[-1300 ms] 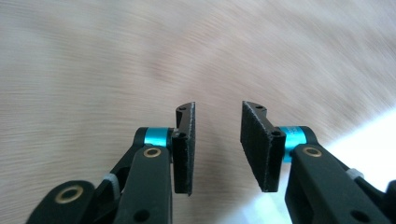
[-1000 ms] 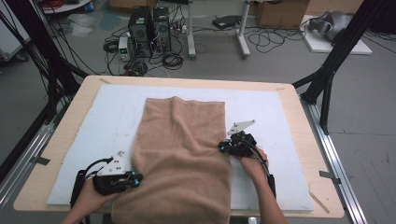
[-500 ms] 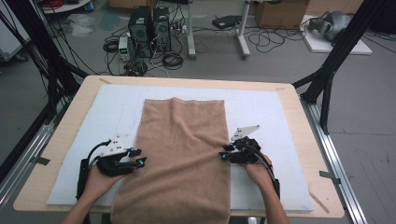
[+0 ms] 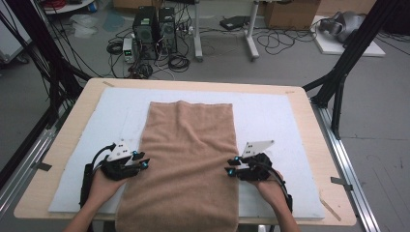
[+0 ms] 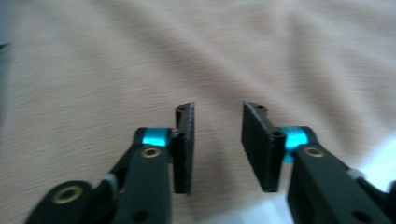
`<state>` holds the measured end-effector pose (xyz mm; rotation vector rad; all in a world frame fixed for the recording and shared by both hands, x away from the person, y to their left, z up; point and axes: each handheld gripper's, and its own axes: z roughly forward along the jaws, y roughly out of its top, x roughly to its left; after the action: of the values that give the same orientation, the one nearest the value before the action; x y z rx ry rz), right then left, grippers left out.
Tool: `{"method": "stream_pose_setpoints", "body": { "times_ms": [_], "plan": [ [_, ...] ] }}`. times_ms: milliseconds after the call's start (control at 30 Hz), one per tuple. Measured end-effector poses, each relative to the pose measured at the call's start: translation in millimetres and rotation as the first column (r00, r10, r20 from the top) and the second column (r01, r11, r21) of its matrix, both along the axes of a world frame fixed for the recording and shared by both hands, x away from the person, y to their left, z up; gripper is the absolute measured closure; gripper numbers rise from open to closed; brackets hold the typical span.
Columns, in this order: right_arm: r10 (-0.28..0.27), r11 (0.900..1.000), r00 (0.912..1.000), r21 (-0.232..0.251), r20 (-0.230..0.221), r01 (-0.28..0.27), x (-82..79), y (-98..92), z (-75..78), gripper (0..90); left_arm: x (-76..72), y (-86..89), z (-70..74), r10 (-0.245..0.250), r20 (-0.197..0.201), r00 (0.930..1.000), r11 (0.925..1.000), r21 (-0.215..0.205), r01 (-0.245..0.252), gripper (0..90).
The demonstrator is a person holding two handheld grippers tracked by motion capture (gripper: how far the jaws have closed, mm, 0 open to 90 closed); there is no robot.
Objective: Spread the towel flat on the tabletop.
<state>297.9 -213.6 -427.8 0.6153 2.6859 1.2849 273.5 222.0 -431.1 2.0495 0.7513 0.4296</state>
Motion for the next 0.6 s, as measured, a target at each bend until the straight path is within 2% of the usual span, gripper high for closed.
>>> {"method": "stream_pose_setpoints", "body": {
  "times_ms": [33,100,167,200,233,267,333,400,433,467,533,600],
  "plan": [
    [0.024,1.0,0.9997,0.006,-0.006,-0.024,-7.1,2.4,-0.3,60.3,-6.5,1.1,-0.1,-0.019,0.002,0.9998,0.9998,-0.002,0.019,61.0],
    [0.069,0.998,0.9974,0.018,-0.024,-0.068,-19.5,6.1,-3.3,59.9,-14.5,2.5,-4.2,-0.048,-0.022,0.9986,0.9987,0.016,0.048,59.8],
    [0.098,0.995,0.9945,-0.013,-0.038,-0.098,-28.3,11.3,-9.6,62.8,-16.7,2.6,-12.9,-0.066,-0.058,0.9961,0.9961,0.054,0.069,61.9],
    [0.107,0.993,0.9929,-0.044,-0.051,-0.109,-31.2,14.4,-13.3,68.0,-16.8,2.7,-17.8,-0.079,-0.073,0.9941,0.9949,0.057,0.084,66.0],
    [0.11,0.992,0.9933,-0.06,-0.036,-0.112,-34.1,16.6,-16.6,73.0,-18.3,4.2,-20.0,-0.079,-0.062,0.995,0.9963,0.031,0.081,69.6],
    [0.121,0.991,0.9922,-0.048,-0.027,-0.122,-35.9,15.7,-17.2,83.7,-18.3,5.0,-19.9,-0.075,-0.066,0.995,0.9967,0.025,0.077,72.9],
    [0.135,0.99,0.99,-0.041,-0.043,-0.136,-37.2,13.7,-17.3,86.0,-21.5,5.4,-19.7,-0.08,-0.073,0.9941,0.9965,0.017,0.082,76.4],
    [0.177,0.981,0.9828,-0.067,-0.052,-0.18,-41.3,9.8,-14.1,86.1,-27.7,7.2,-17.7,-0.108,-0.085,0.9904,0.9937,0.019,0.11,78.6],
    [0.187,0.98,0.9807,-0.064,-0.057,-0.191,-44.4,6.9,-11.2,85.0,-30.2,8.6,-15.9,-0.127,-0.098,0.9871,0.9917,0.011,0.128,78.7],
    [0.196,0.979,0.9788,-0.039,-0.059,-0.198,-47.3,3.5,-7.1,82.8,-32.6,10.3,-13.9,-0.132,-0.098,0.9864,0.9911,0.004,0.133,78.1],
    [0.183,0.983,0.982,0.009,-0.045,-0.183,-48.8,-0.9,-0.5,76.5,-34.8,12.4,-11.5,-0.116,-0.083,0.9898,0.9932,-0.008,0.116,71.8],
    [0.164,0.986,0.9858,-0.012,-0.036,-0.164,-44.9,1.0,-2.1,72.0,-33.4,12.9,-13.0,-0.098,-0.081,0.9919,0.9949,0.015,0.099,64.5]
  ]
}}
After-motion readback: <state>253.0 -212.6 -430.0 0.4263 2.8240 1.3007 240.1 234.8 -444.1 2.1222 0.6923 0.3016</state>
